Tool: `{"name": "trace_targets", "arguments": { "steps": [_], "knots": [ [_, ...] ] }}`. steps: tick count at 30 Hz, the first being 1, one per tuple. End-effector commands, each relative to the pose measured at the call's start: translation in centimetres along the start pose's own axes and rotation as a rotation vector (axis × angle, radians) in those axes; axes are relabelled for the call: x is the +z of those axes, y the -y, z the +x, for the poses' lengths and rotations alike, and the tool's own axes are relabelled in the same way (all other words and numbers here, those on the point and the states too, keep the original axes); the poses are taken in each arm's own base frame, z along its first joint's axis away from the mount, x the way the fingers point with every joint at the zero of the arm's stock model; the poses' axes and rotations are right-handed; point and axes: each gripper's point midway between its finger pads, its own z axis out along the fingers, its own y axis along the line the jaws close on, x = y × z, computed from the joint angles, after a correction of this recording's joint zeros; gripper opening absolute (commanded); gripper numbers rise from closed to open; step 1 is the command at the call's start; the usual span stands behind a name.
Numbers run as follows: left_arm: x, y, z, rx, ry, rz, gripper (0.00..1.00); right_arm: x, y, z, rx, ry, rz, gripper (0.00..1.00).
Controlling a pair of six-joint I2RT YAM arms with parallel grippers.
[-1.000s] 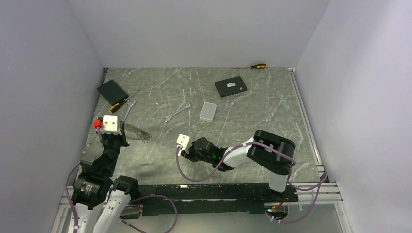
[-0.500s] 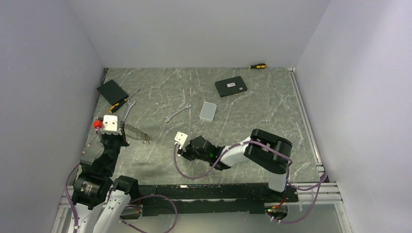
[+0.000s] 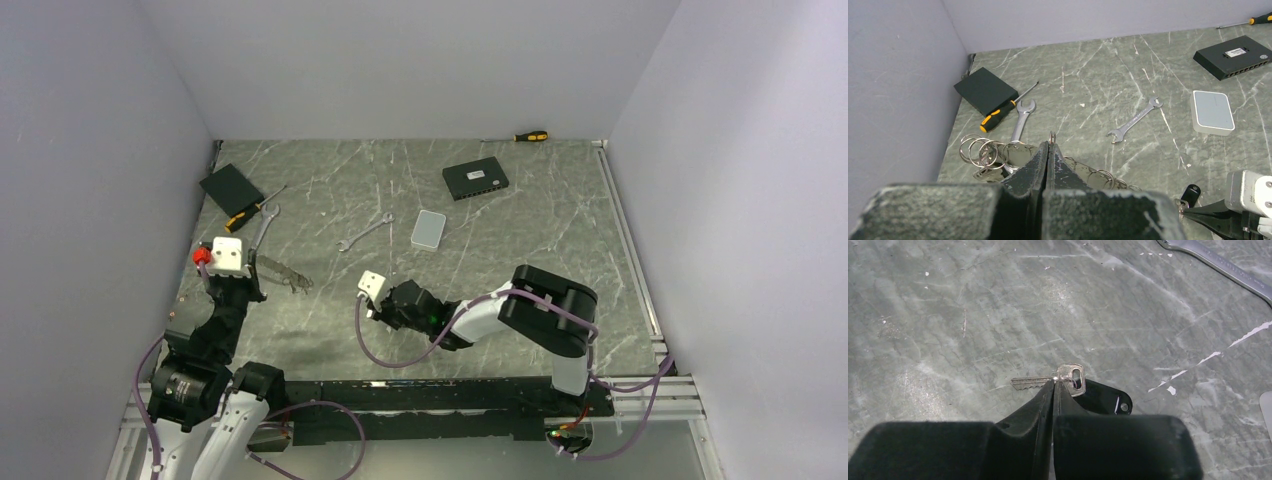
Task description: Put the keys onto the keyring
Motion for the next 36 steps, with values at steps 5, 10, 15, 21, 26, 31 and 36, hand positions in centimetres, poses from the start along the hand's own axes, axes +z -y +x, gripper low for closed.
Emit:
{"name": "trace_targets", "arguments": {
  "steps": [5,10,15,21,26,31,36],
  "knots": [
    [0.1,0.1,-2.4,-0.014,0.089,0.007,0.00,-1.5,0.6,-2.6,-0.006,0.042,0.014,0.00],
    [0.2,0.1,-2.3,-0.013,0.087,0.008,0.00,-3.4,1.3,-5.4,-0.016,0.089,0.023,0.00],
    [0.1,0.1,-2.4,-0.015,0.089,0.009,0.00,-5.1,1.3,-7.5,-0.029,0.148,0.002,0.00],
    [0.0,0.1,-2.4,-0.015,0.092,0.010,0.00,-3.8,2.0,-7.1,0.027,0.102,0.054,0.24],
    [0.0,0.0,-2.4,-0.014,0.093,0.007,0.00,-1.3,1.7,-6.8,0.154,0.053,0.079,0.43],
    [0.1,0.2,-2.5,-0.015,0.097,0.014,0.00,0.4,2.3,-5.8,0.257,-0.009,0.158,0.42],
    [0.1,0.2,-2.5,-0.015,0.098,0.017,0.00,1.6,1.9,-4.4,0.283,-0.081,0.166,0.40]
  ]
}}
